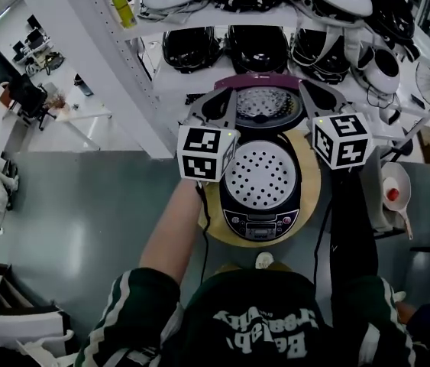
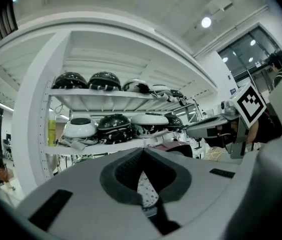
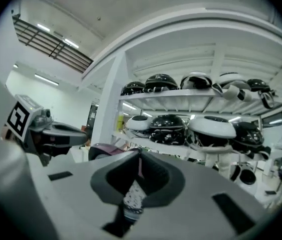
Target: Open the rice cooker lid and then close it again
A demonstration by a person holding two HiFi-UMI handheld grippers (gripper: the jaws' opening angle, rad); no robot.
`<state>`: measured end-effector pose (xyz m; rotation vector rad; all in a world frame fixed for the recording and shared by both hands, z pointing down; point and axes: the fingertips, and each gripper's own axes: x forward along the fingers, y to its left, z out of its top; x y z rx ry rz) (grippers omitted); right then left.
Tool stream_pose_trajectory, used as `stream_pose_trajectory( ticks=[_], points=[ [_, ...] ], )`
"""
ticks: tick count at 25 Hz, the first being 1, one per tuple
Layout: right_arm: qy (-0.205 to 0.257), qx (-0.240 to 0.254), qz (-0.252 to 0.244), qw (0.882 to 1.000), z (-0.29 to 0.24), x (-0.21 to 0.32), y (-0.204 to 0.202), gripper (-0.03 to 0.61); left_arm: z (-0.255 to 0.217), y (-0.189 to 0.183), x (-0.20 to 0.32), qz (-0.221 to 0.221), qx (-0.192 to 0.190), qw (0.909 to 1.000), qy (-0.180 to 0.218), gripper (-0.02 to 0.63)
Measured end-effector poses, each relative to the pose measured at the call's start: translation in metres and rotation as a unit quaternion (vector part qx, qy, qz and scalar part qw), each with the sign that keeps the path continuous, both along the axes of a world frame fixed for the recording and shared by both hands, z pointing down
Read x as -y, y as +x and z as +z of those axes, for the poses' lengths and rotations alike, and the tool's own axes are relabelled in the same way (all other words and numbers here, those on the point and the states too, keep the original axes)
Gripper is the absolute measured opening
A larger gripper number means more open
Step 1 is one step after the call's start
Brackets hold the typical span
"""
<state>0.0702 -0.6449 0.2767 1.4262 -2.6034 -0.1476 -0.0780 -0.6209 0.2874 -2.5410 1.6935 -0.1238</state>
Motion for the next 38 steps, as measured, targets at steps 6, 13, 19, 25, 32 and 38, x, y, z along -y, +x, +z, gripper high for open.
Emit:
stream_pose_trajectory(
  ticks=[6, 13, 19, 25, 32, 38],
  points=[
    [-0.03, -0.038, -0.067, 0.997, 0.007, 0.027, -0.008, 0.195, -0.007, 0.0, 0.032, 0.002, 0.029, 0.9994, -0.018, 0.045],
    [-0.077, -0.047, -0.143, 0.986, 0.022, 0.04, -0.01, 0.329, 0.012, 0.011, 0.041, 0.072, 0.068, 0.9935, -0.056, 0.253],
    [-0.112, -0.053, -0.177, 0.976, 0.043, 0.044, -0.017, 0.393, 0.02, 0.001, 0.057, 0.059, 0.057, 0.9945, -0.065, 0.283],
    [-0.118, -0.058, -0.17, 0.977, 0.046, 0.044, -0.019, 0.384, 0.021, -0.001, 0.056, 0.076, 0.037, 0.9935, -0.076, 0.298],
    [-0.127, -0.061, -0.185, 0.973, 0.049, 0.007, -0.016, 0.391, 0.02, 0.0, 0.018, 0.116, 0.015, 0.9908, -0.068, 0.285],
    [-0.133, -0.049, -0.188, 0.972, 0.061, -0.048, -0.013, 0.405, 0.033, 0.002, -0.037, 0.142, -0.004, 0.988, -0.062, 0.276]
  ],
)
